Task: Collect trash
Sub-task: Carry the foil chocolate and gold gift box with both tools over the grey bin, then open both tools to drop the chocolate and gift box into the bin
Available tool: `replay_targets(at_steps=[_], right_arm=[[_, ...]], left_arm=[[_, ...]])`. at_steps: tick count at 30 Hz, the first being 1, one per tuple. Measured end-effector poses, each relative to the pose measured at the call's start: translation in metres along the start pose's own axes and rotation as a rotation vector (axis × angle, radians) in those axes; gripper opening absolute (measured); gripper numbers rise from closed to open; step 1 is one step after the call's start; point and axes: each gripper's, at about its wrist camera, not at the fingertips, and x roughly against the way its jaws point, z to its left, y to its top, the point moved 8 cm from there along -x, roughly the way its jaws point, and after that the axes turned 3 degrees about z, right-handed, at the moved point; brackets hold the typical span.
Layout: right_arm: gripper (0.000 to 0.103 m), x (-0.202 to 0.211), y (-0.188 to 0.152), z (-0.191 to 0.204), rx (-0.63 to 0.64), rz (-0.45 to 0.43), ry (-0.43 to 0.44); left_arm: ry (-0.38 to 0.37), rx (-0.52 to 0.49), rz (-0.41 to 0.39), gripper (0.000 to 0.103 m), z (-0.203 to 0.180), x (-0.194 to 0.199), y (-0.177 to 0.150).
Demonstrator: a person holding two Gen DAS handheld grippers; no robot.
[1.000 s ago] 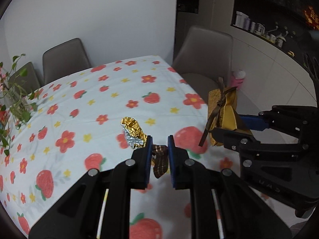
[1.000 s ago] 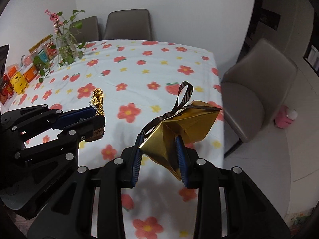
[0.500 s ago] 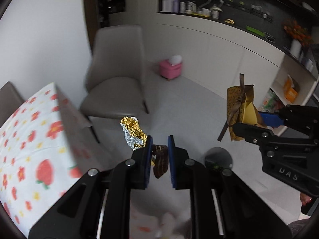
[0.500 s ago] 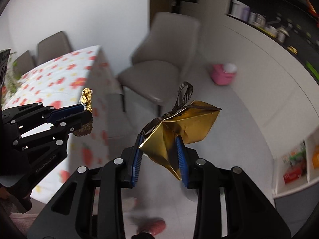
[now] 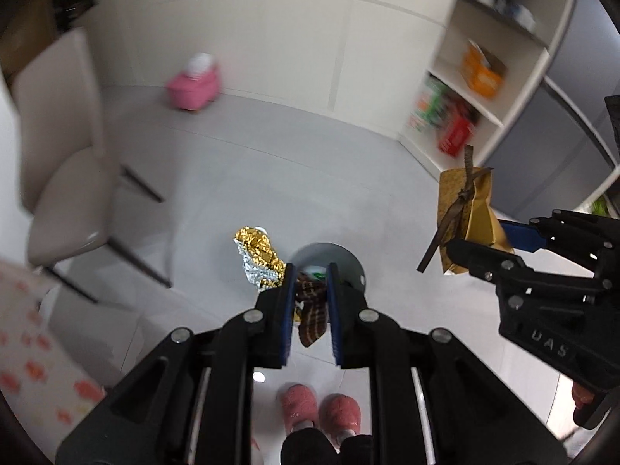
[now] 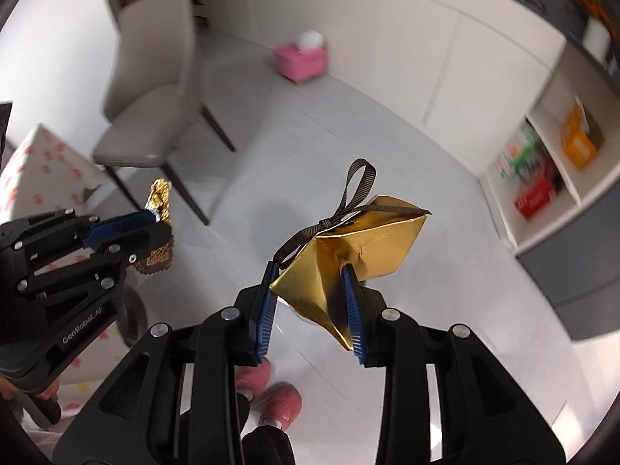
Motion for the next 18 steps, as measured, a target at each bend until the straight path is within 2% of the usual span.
replay_targets(at_steps=[5, 9, 14, 18], right_arm=[[0.032, -0.077, -0.009, -0.026, -0.056, 0.036, -0.003], [0.032, -0.145, -0.020, -0.033, -0.073, 0.060, 0.010], [0.032, -0.212, -0.036, -0.044, -0.052, 0.081, 0.023], [0.033, -0.255, -0.045, -0.045, -0.034, 0.085, 0.035]], left_arm=[[-0.033, -0.124, 0.055, 0.016, -0.023, -0.094, 0.000], [-0.069, -0.209, 0.058, 0.016, -0.029, -0.158, -0.004], [-0.086, -0.300, 0.082, 0.016, -0.035, -0.224, -0.019], [-0.084, -0.351, 0.087, 0.016, -0.034, -0.259, -0.030]])
